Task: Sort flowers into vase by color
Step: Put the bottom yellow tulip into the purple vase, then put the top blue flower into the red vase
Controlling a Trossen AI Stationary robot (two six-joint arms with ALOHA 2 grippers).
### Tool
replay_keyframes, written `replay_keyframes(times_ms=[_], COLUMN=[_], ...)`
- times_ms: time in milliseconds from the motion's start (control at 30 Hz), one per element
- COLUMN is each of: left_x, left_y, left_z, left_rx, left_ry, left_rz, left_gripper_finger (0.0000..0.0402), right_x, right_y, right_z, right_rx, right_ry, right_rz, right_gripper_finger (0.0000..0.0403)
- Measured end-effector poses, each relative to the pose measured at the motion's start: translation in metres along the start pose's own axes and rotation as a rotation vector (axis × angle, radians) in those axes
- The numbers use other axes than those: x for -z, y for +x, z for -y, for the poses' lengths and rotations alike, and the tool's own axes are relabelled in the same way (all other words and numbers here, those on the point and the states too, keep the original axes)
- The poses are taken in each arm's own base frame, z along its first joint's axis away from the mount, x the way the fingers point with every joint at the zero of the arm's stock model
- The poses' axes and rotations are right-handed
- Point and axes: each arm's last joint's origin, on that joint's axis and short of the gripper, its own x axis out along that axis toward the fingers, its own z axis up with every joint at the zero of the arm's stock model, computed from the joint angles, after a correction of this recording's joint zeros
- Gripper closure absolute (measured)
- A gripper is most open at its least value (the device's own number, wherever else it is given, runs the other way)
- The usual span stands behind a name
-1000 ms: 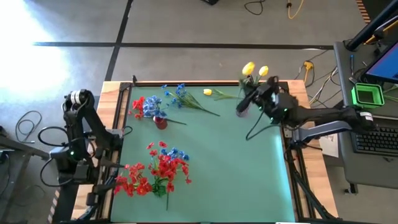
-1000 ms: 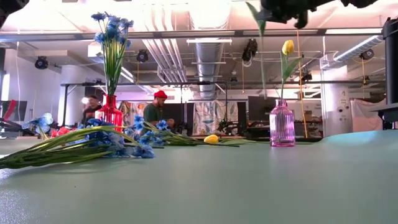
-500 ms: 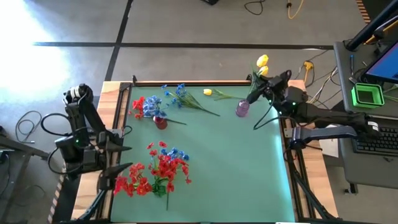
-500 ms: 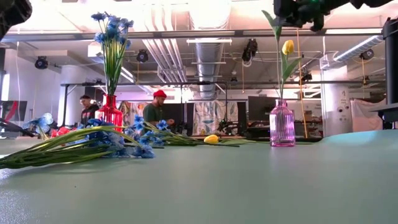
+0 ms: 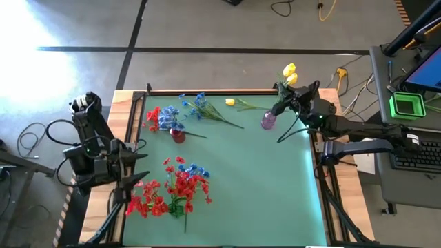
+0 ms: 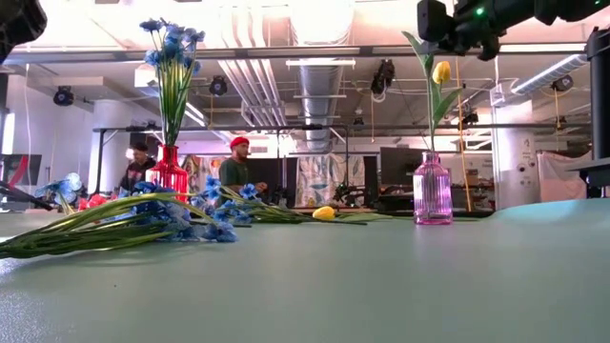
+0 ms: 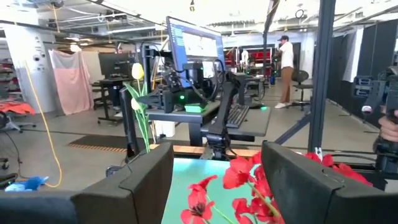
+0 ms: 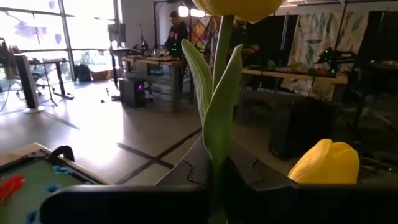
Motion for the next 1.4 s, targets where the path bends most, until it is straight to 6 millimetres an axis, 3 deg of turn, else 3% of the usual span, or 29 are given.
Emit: replay_keyframes(times_ms=[267, 533, 900, 1233, 1400], left_x=[-0.003, -0.005, -0.007, -0.009, -0.014], left_y=[0.001, 0.001, 0.007, 0.034, 0.036], left_z=[-0.006, -0.009, -0.016, -0.037, -0.049], left_rx=[-0.008, -0.009, -0.056, -0.271, -0.313], left_ry=[-0.015, -0.024, -0.025, 0.005, 0.062], left_rz=[0.001, 0.002, 0.004, 0.012, 0.015], left_gripper_finger=[0.0171, 0.0171, 0.0171, 0.0171, 0.0171], right_x=[0.006, 0.019, 0.030, 0.033, 0.039], right_y=[0.000, -0.002, -0.005, -0.007, -0.011], right_z=[0.000, 0.004, 0.006, 0.003, 0.003], right_rx=[0.001, 0.125, 0.140, 0.053, -0.010], right_ry=[0.001, -0.075, -0.023, 0.009, 0.096], right_rz=[-0.042, -0.154, -0.237, -0.273, -0.345], right_gripper_finger=[0.0374, 0.0292, 0.0195, 0.0150, 0.0142])
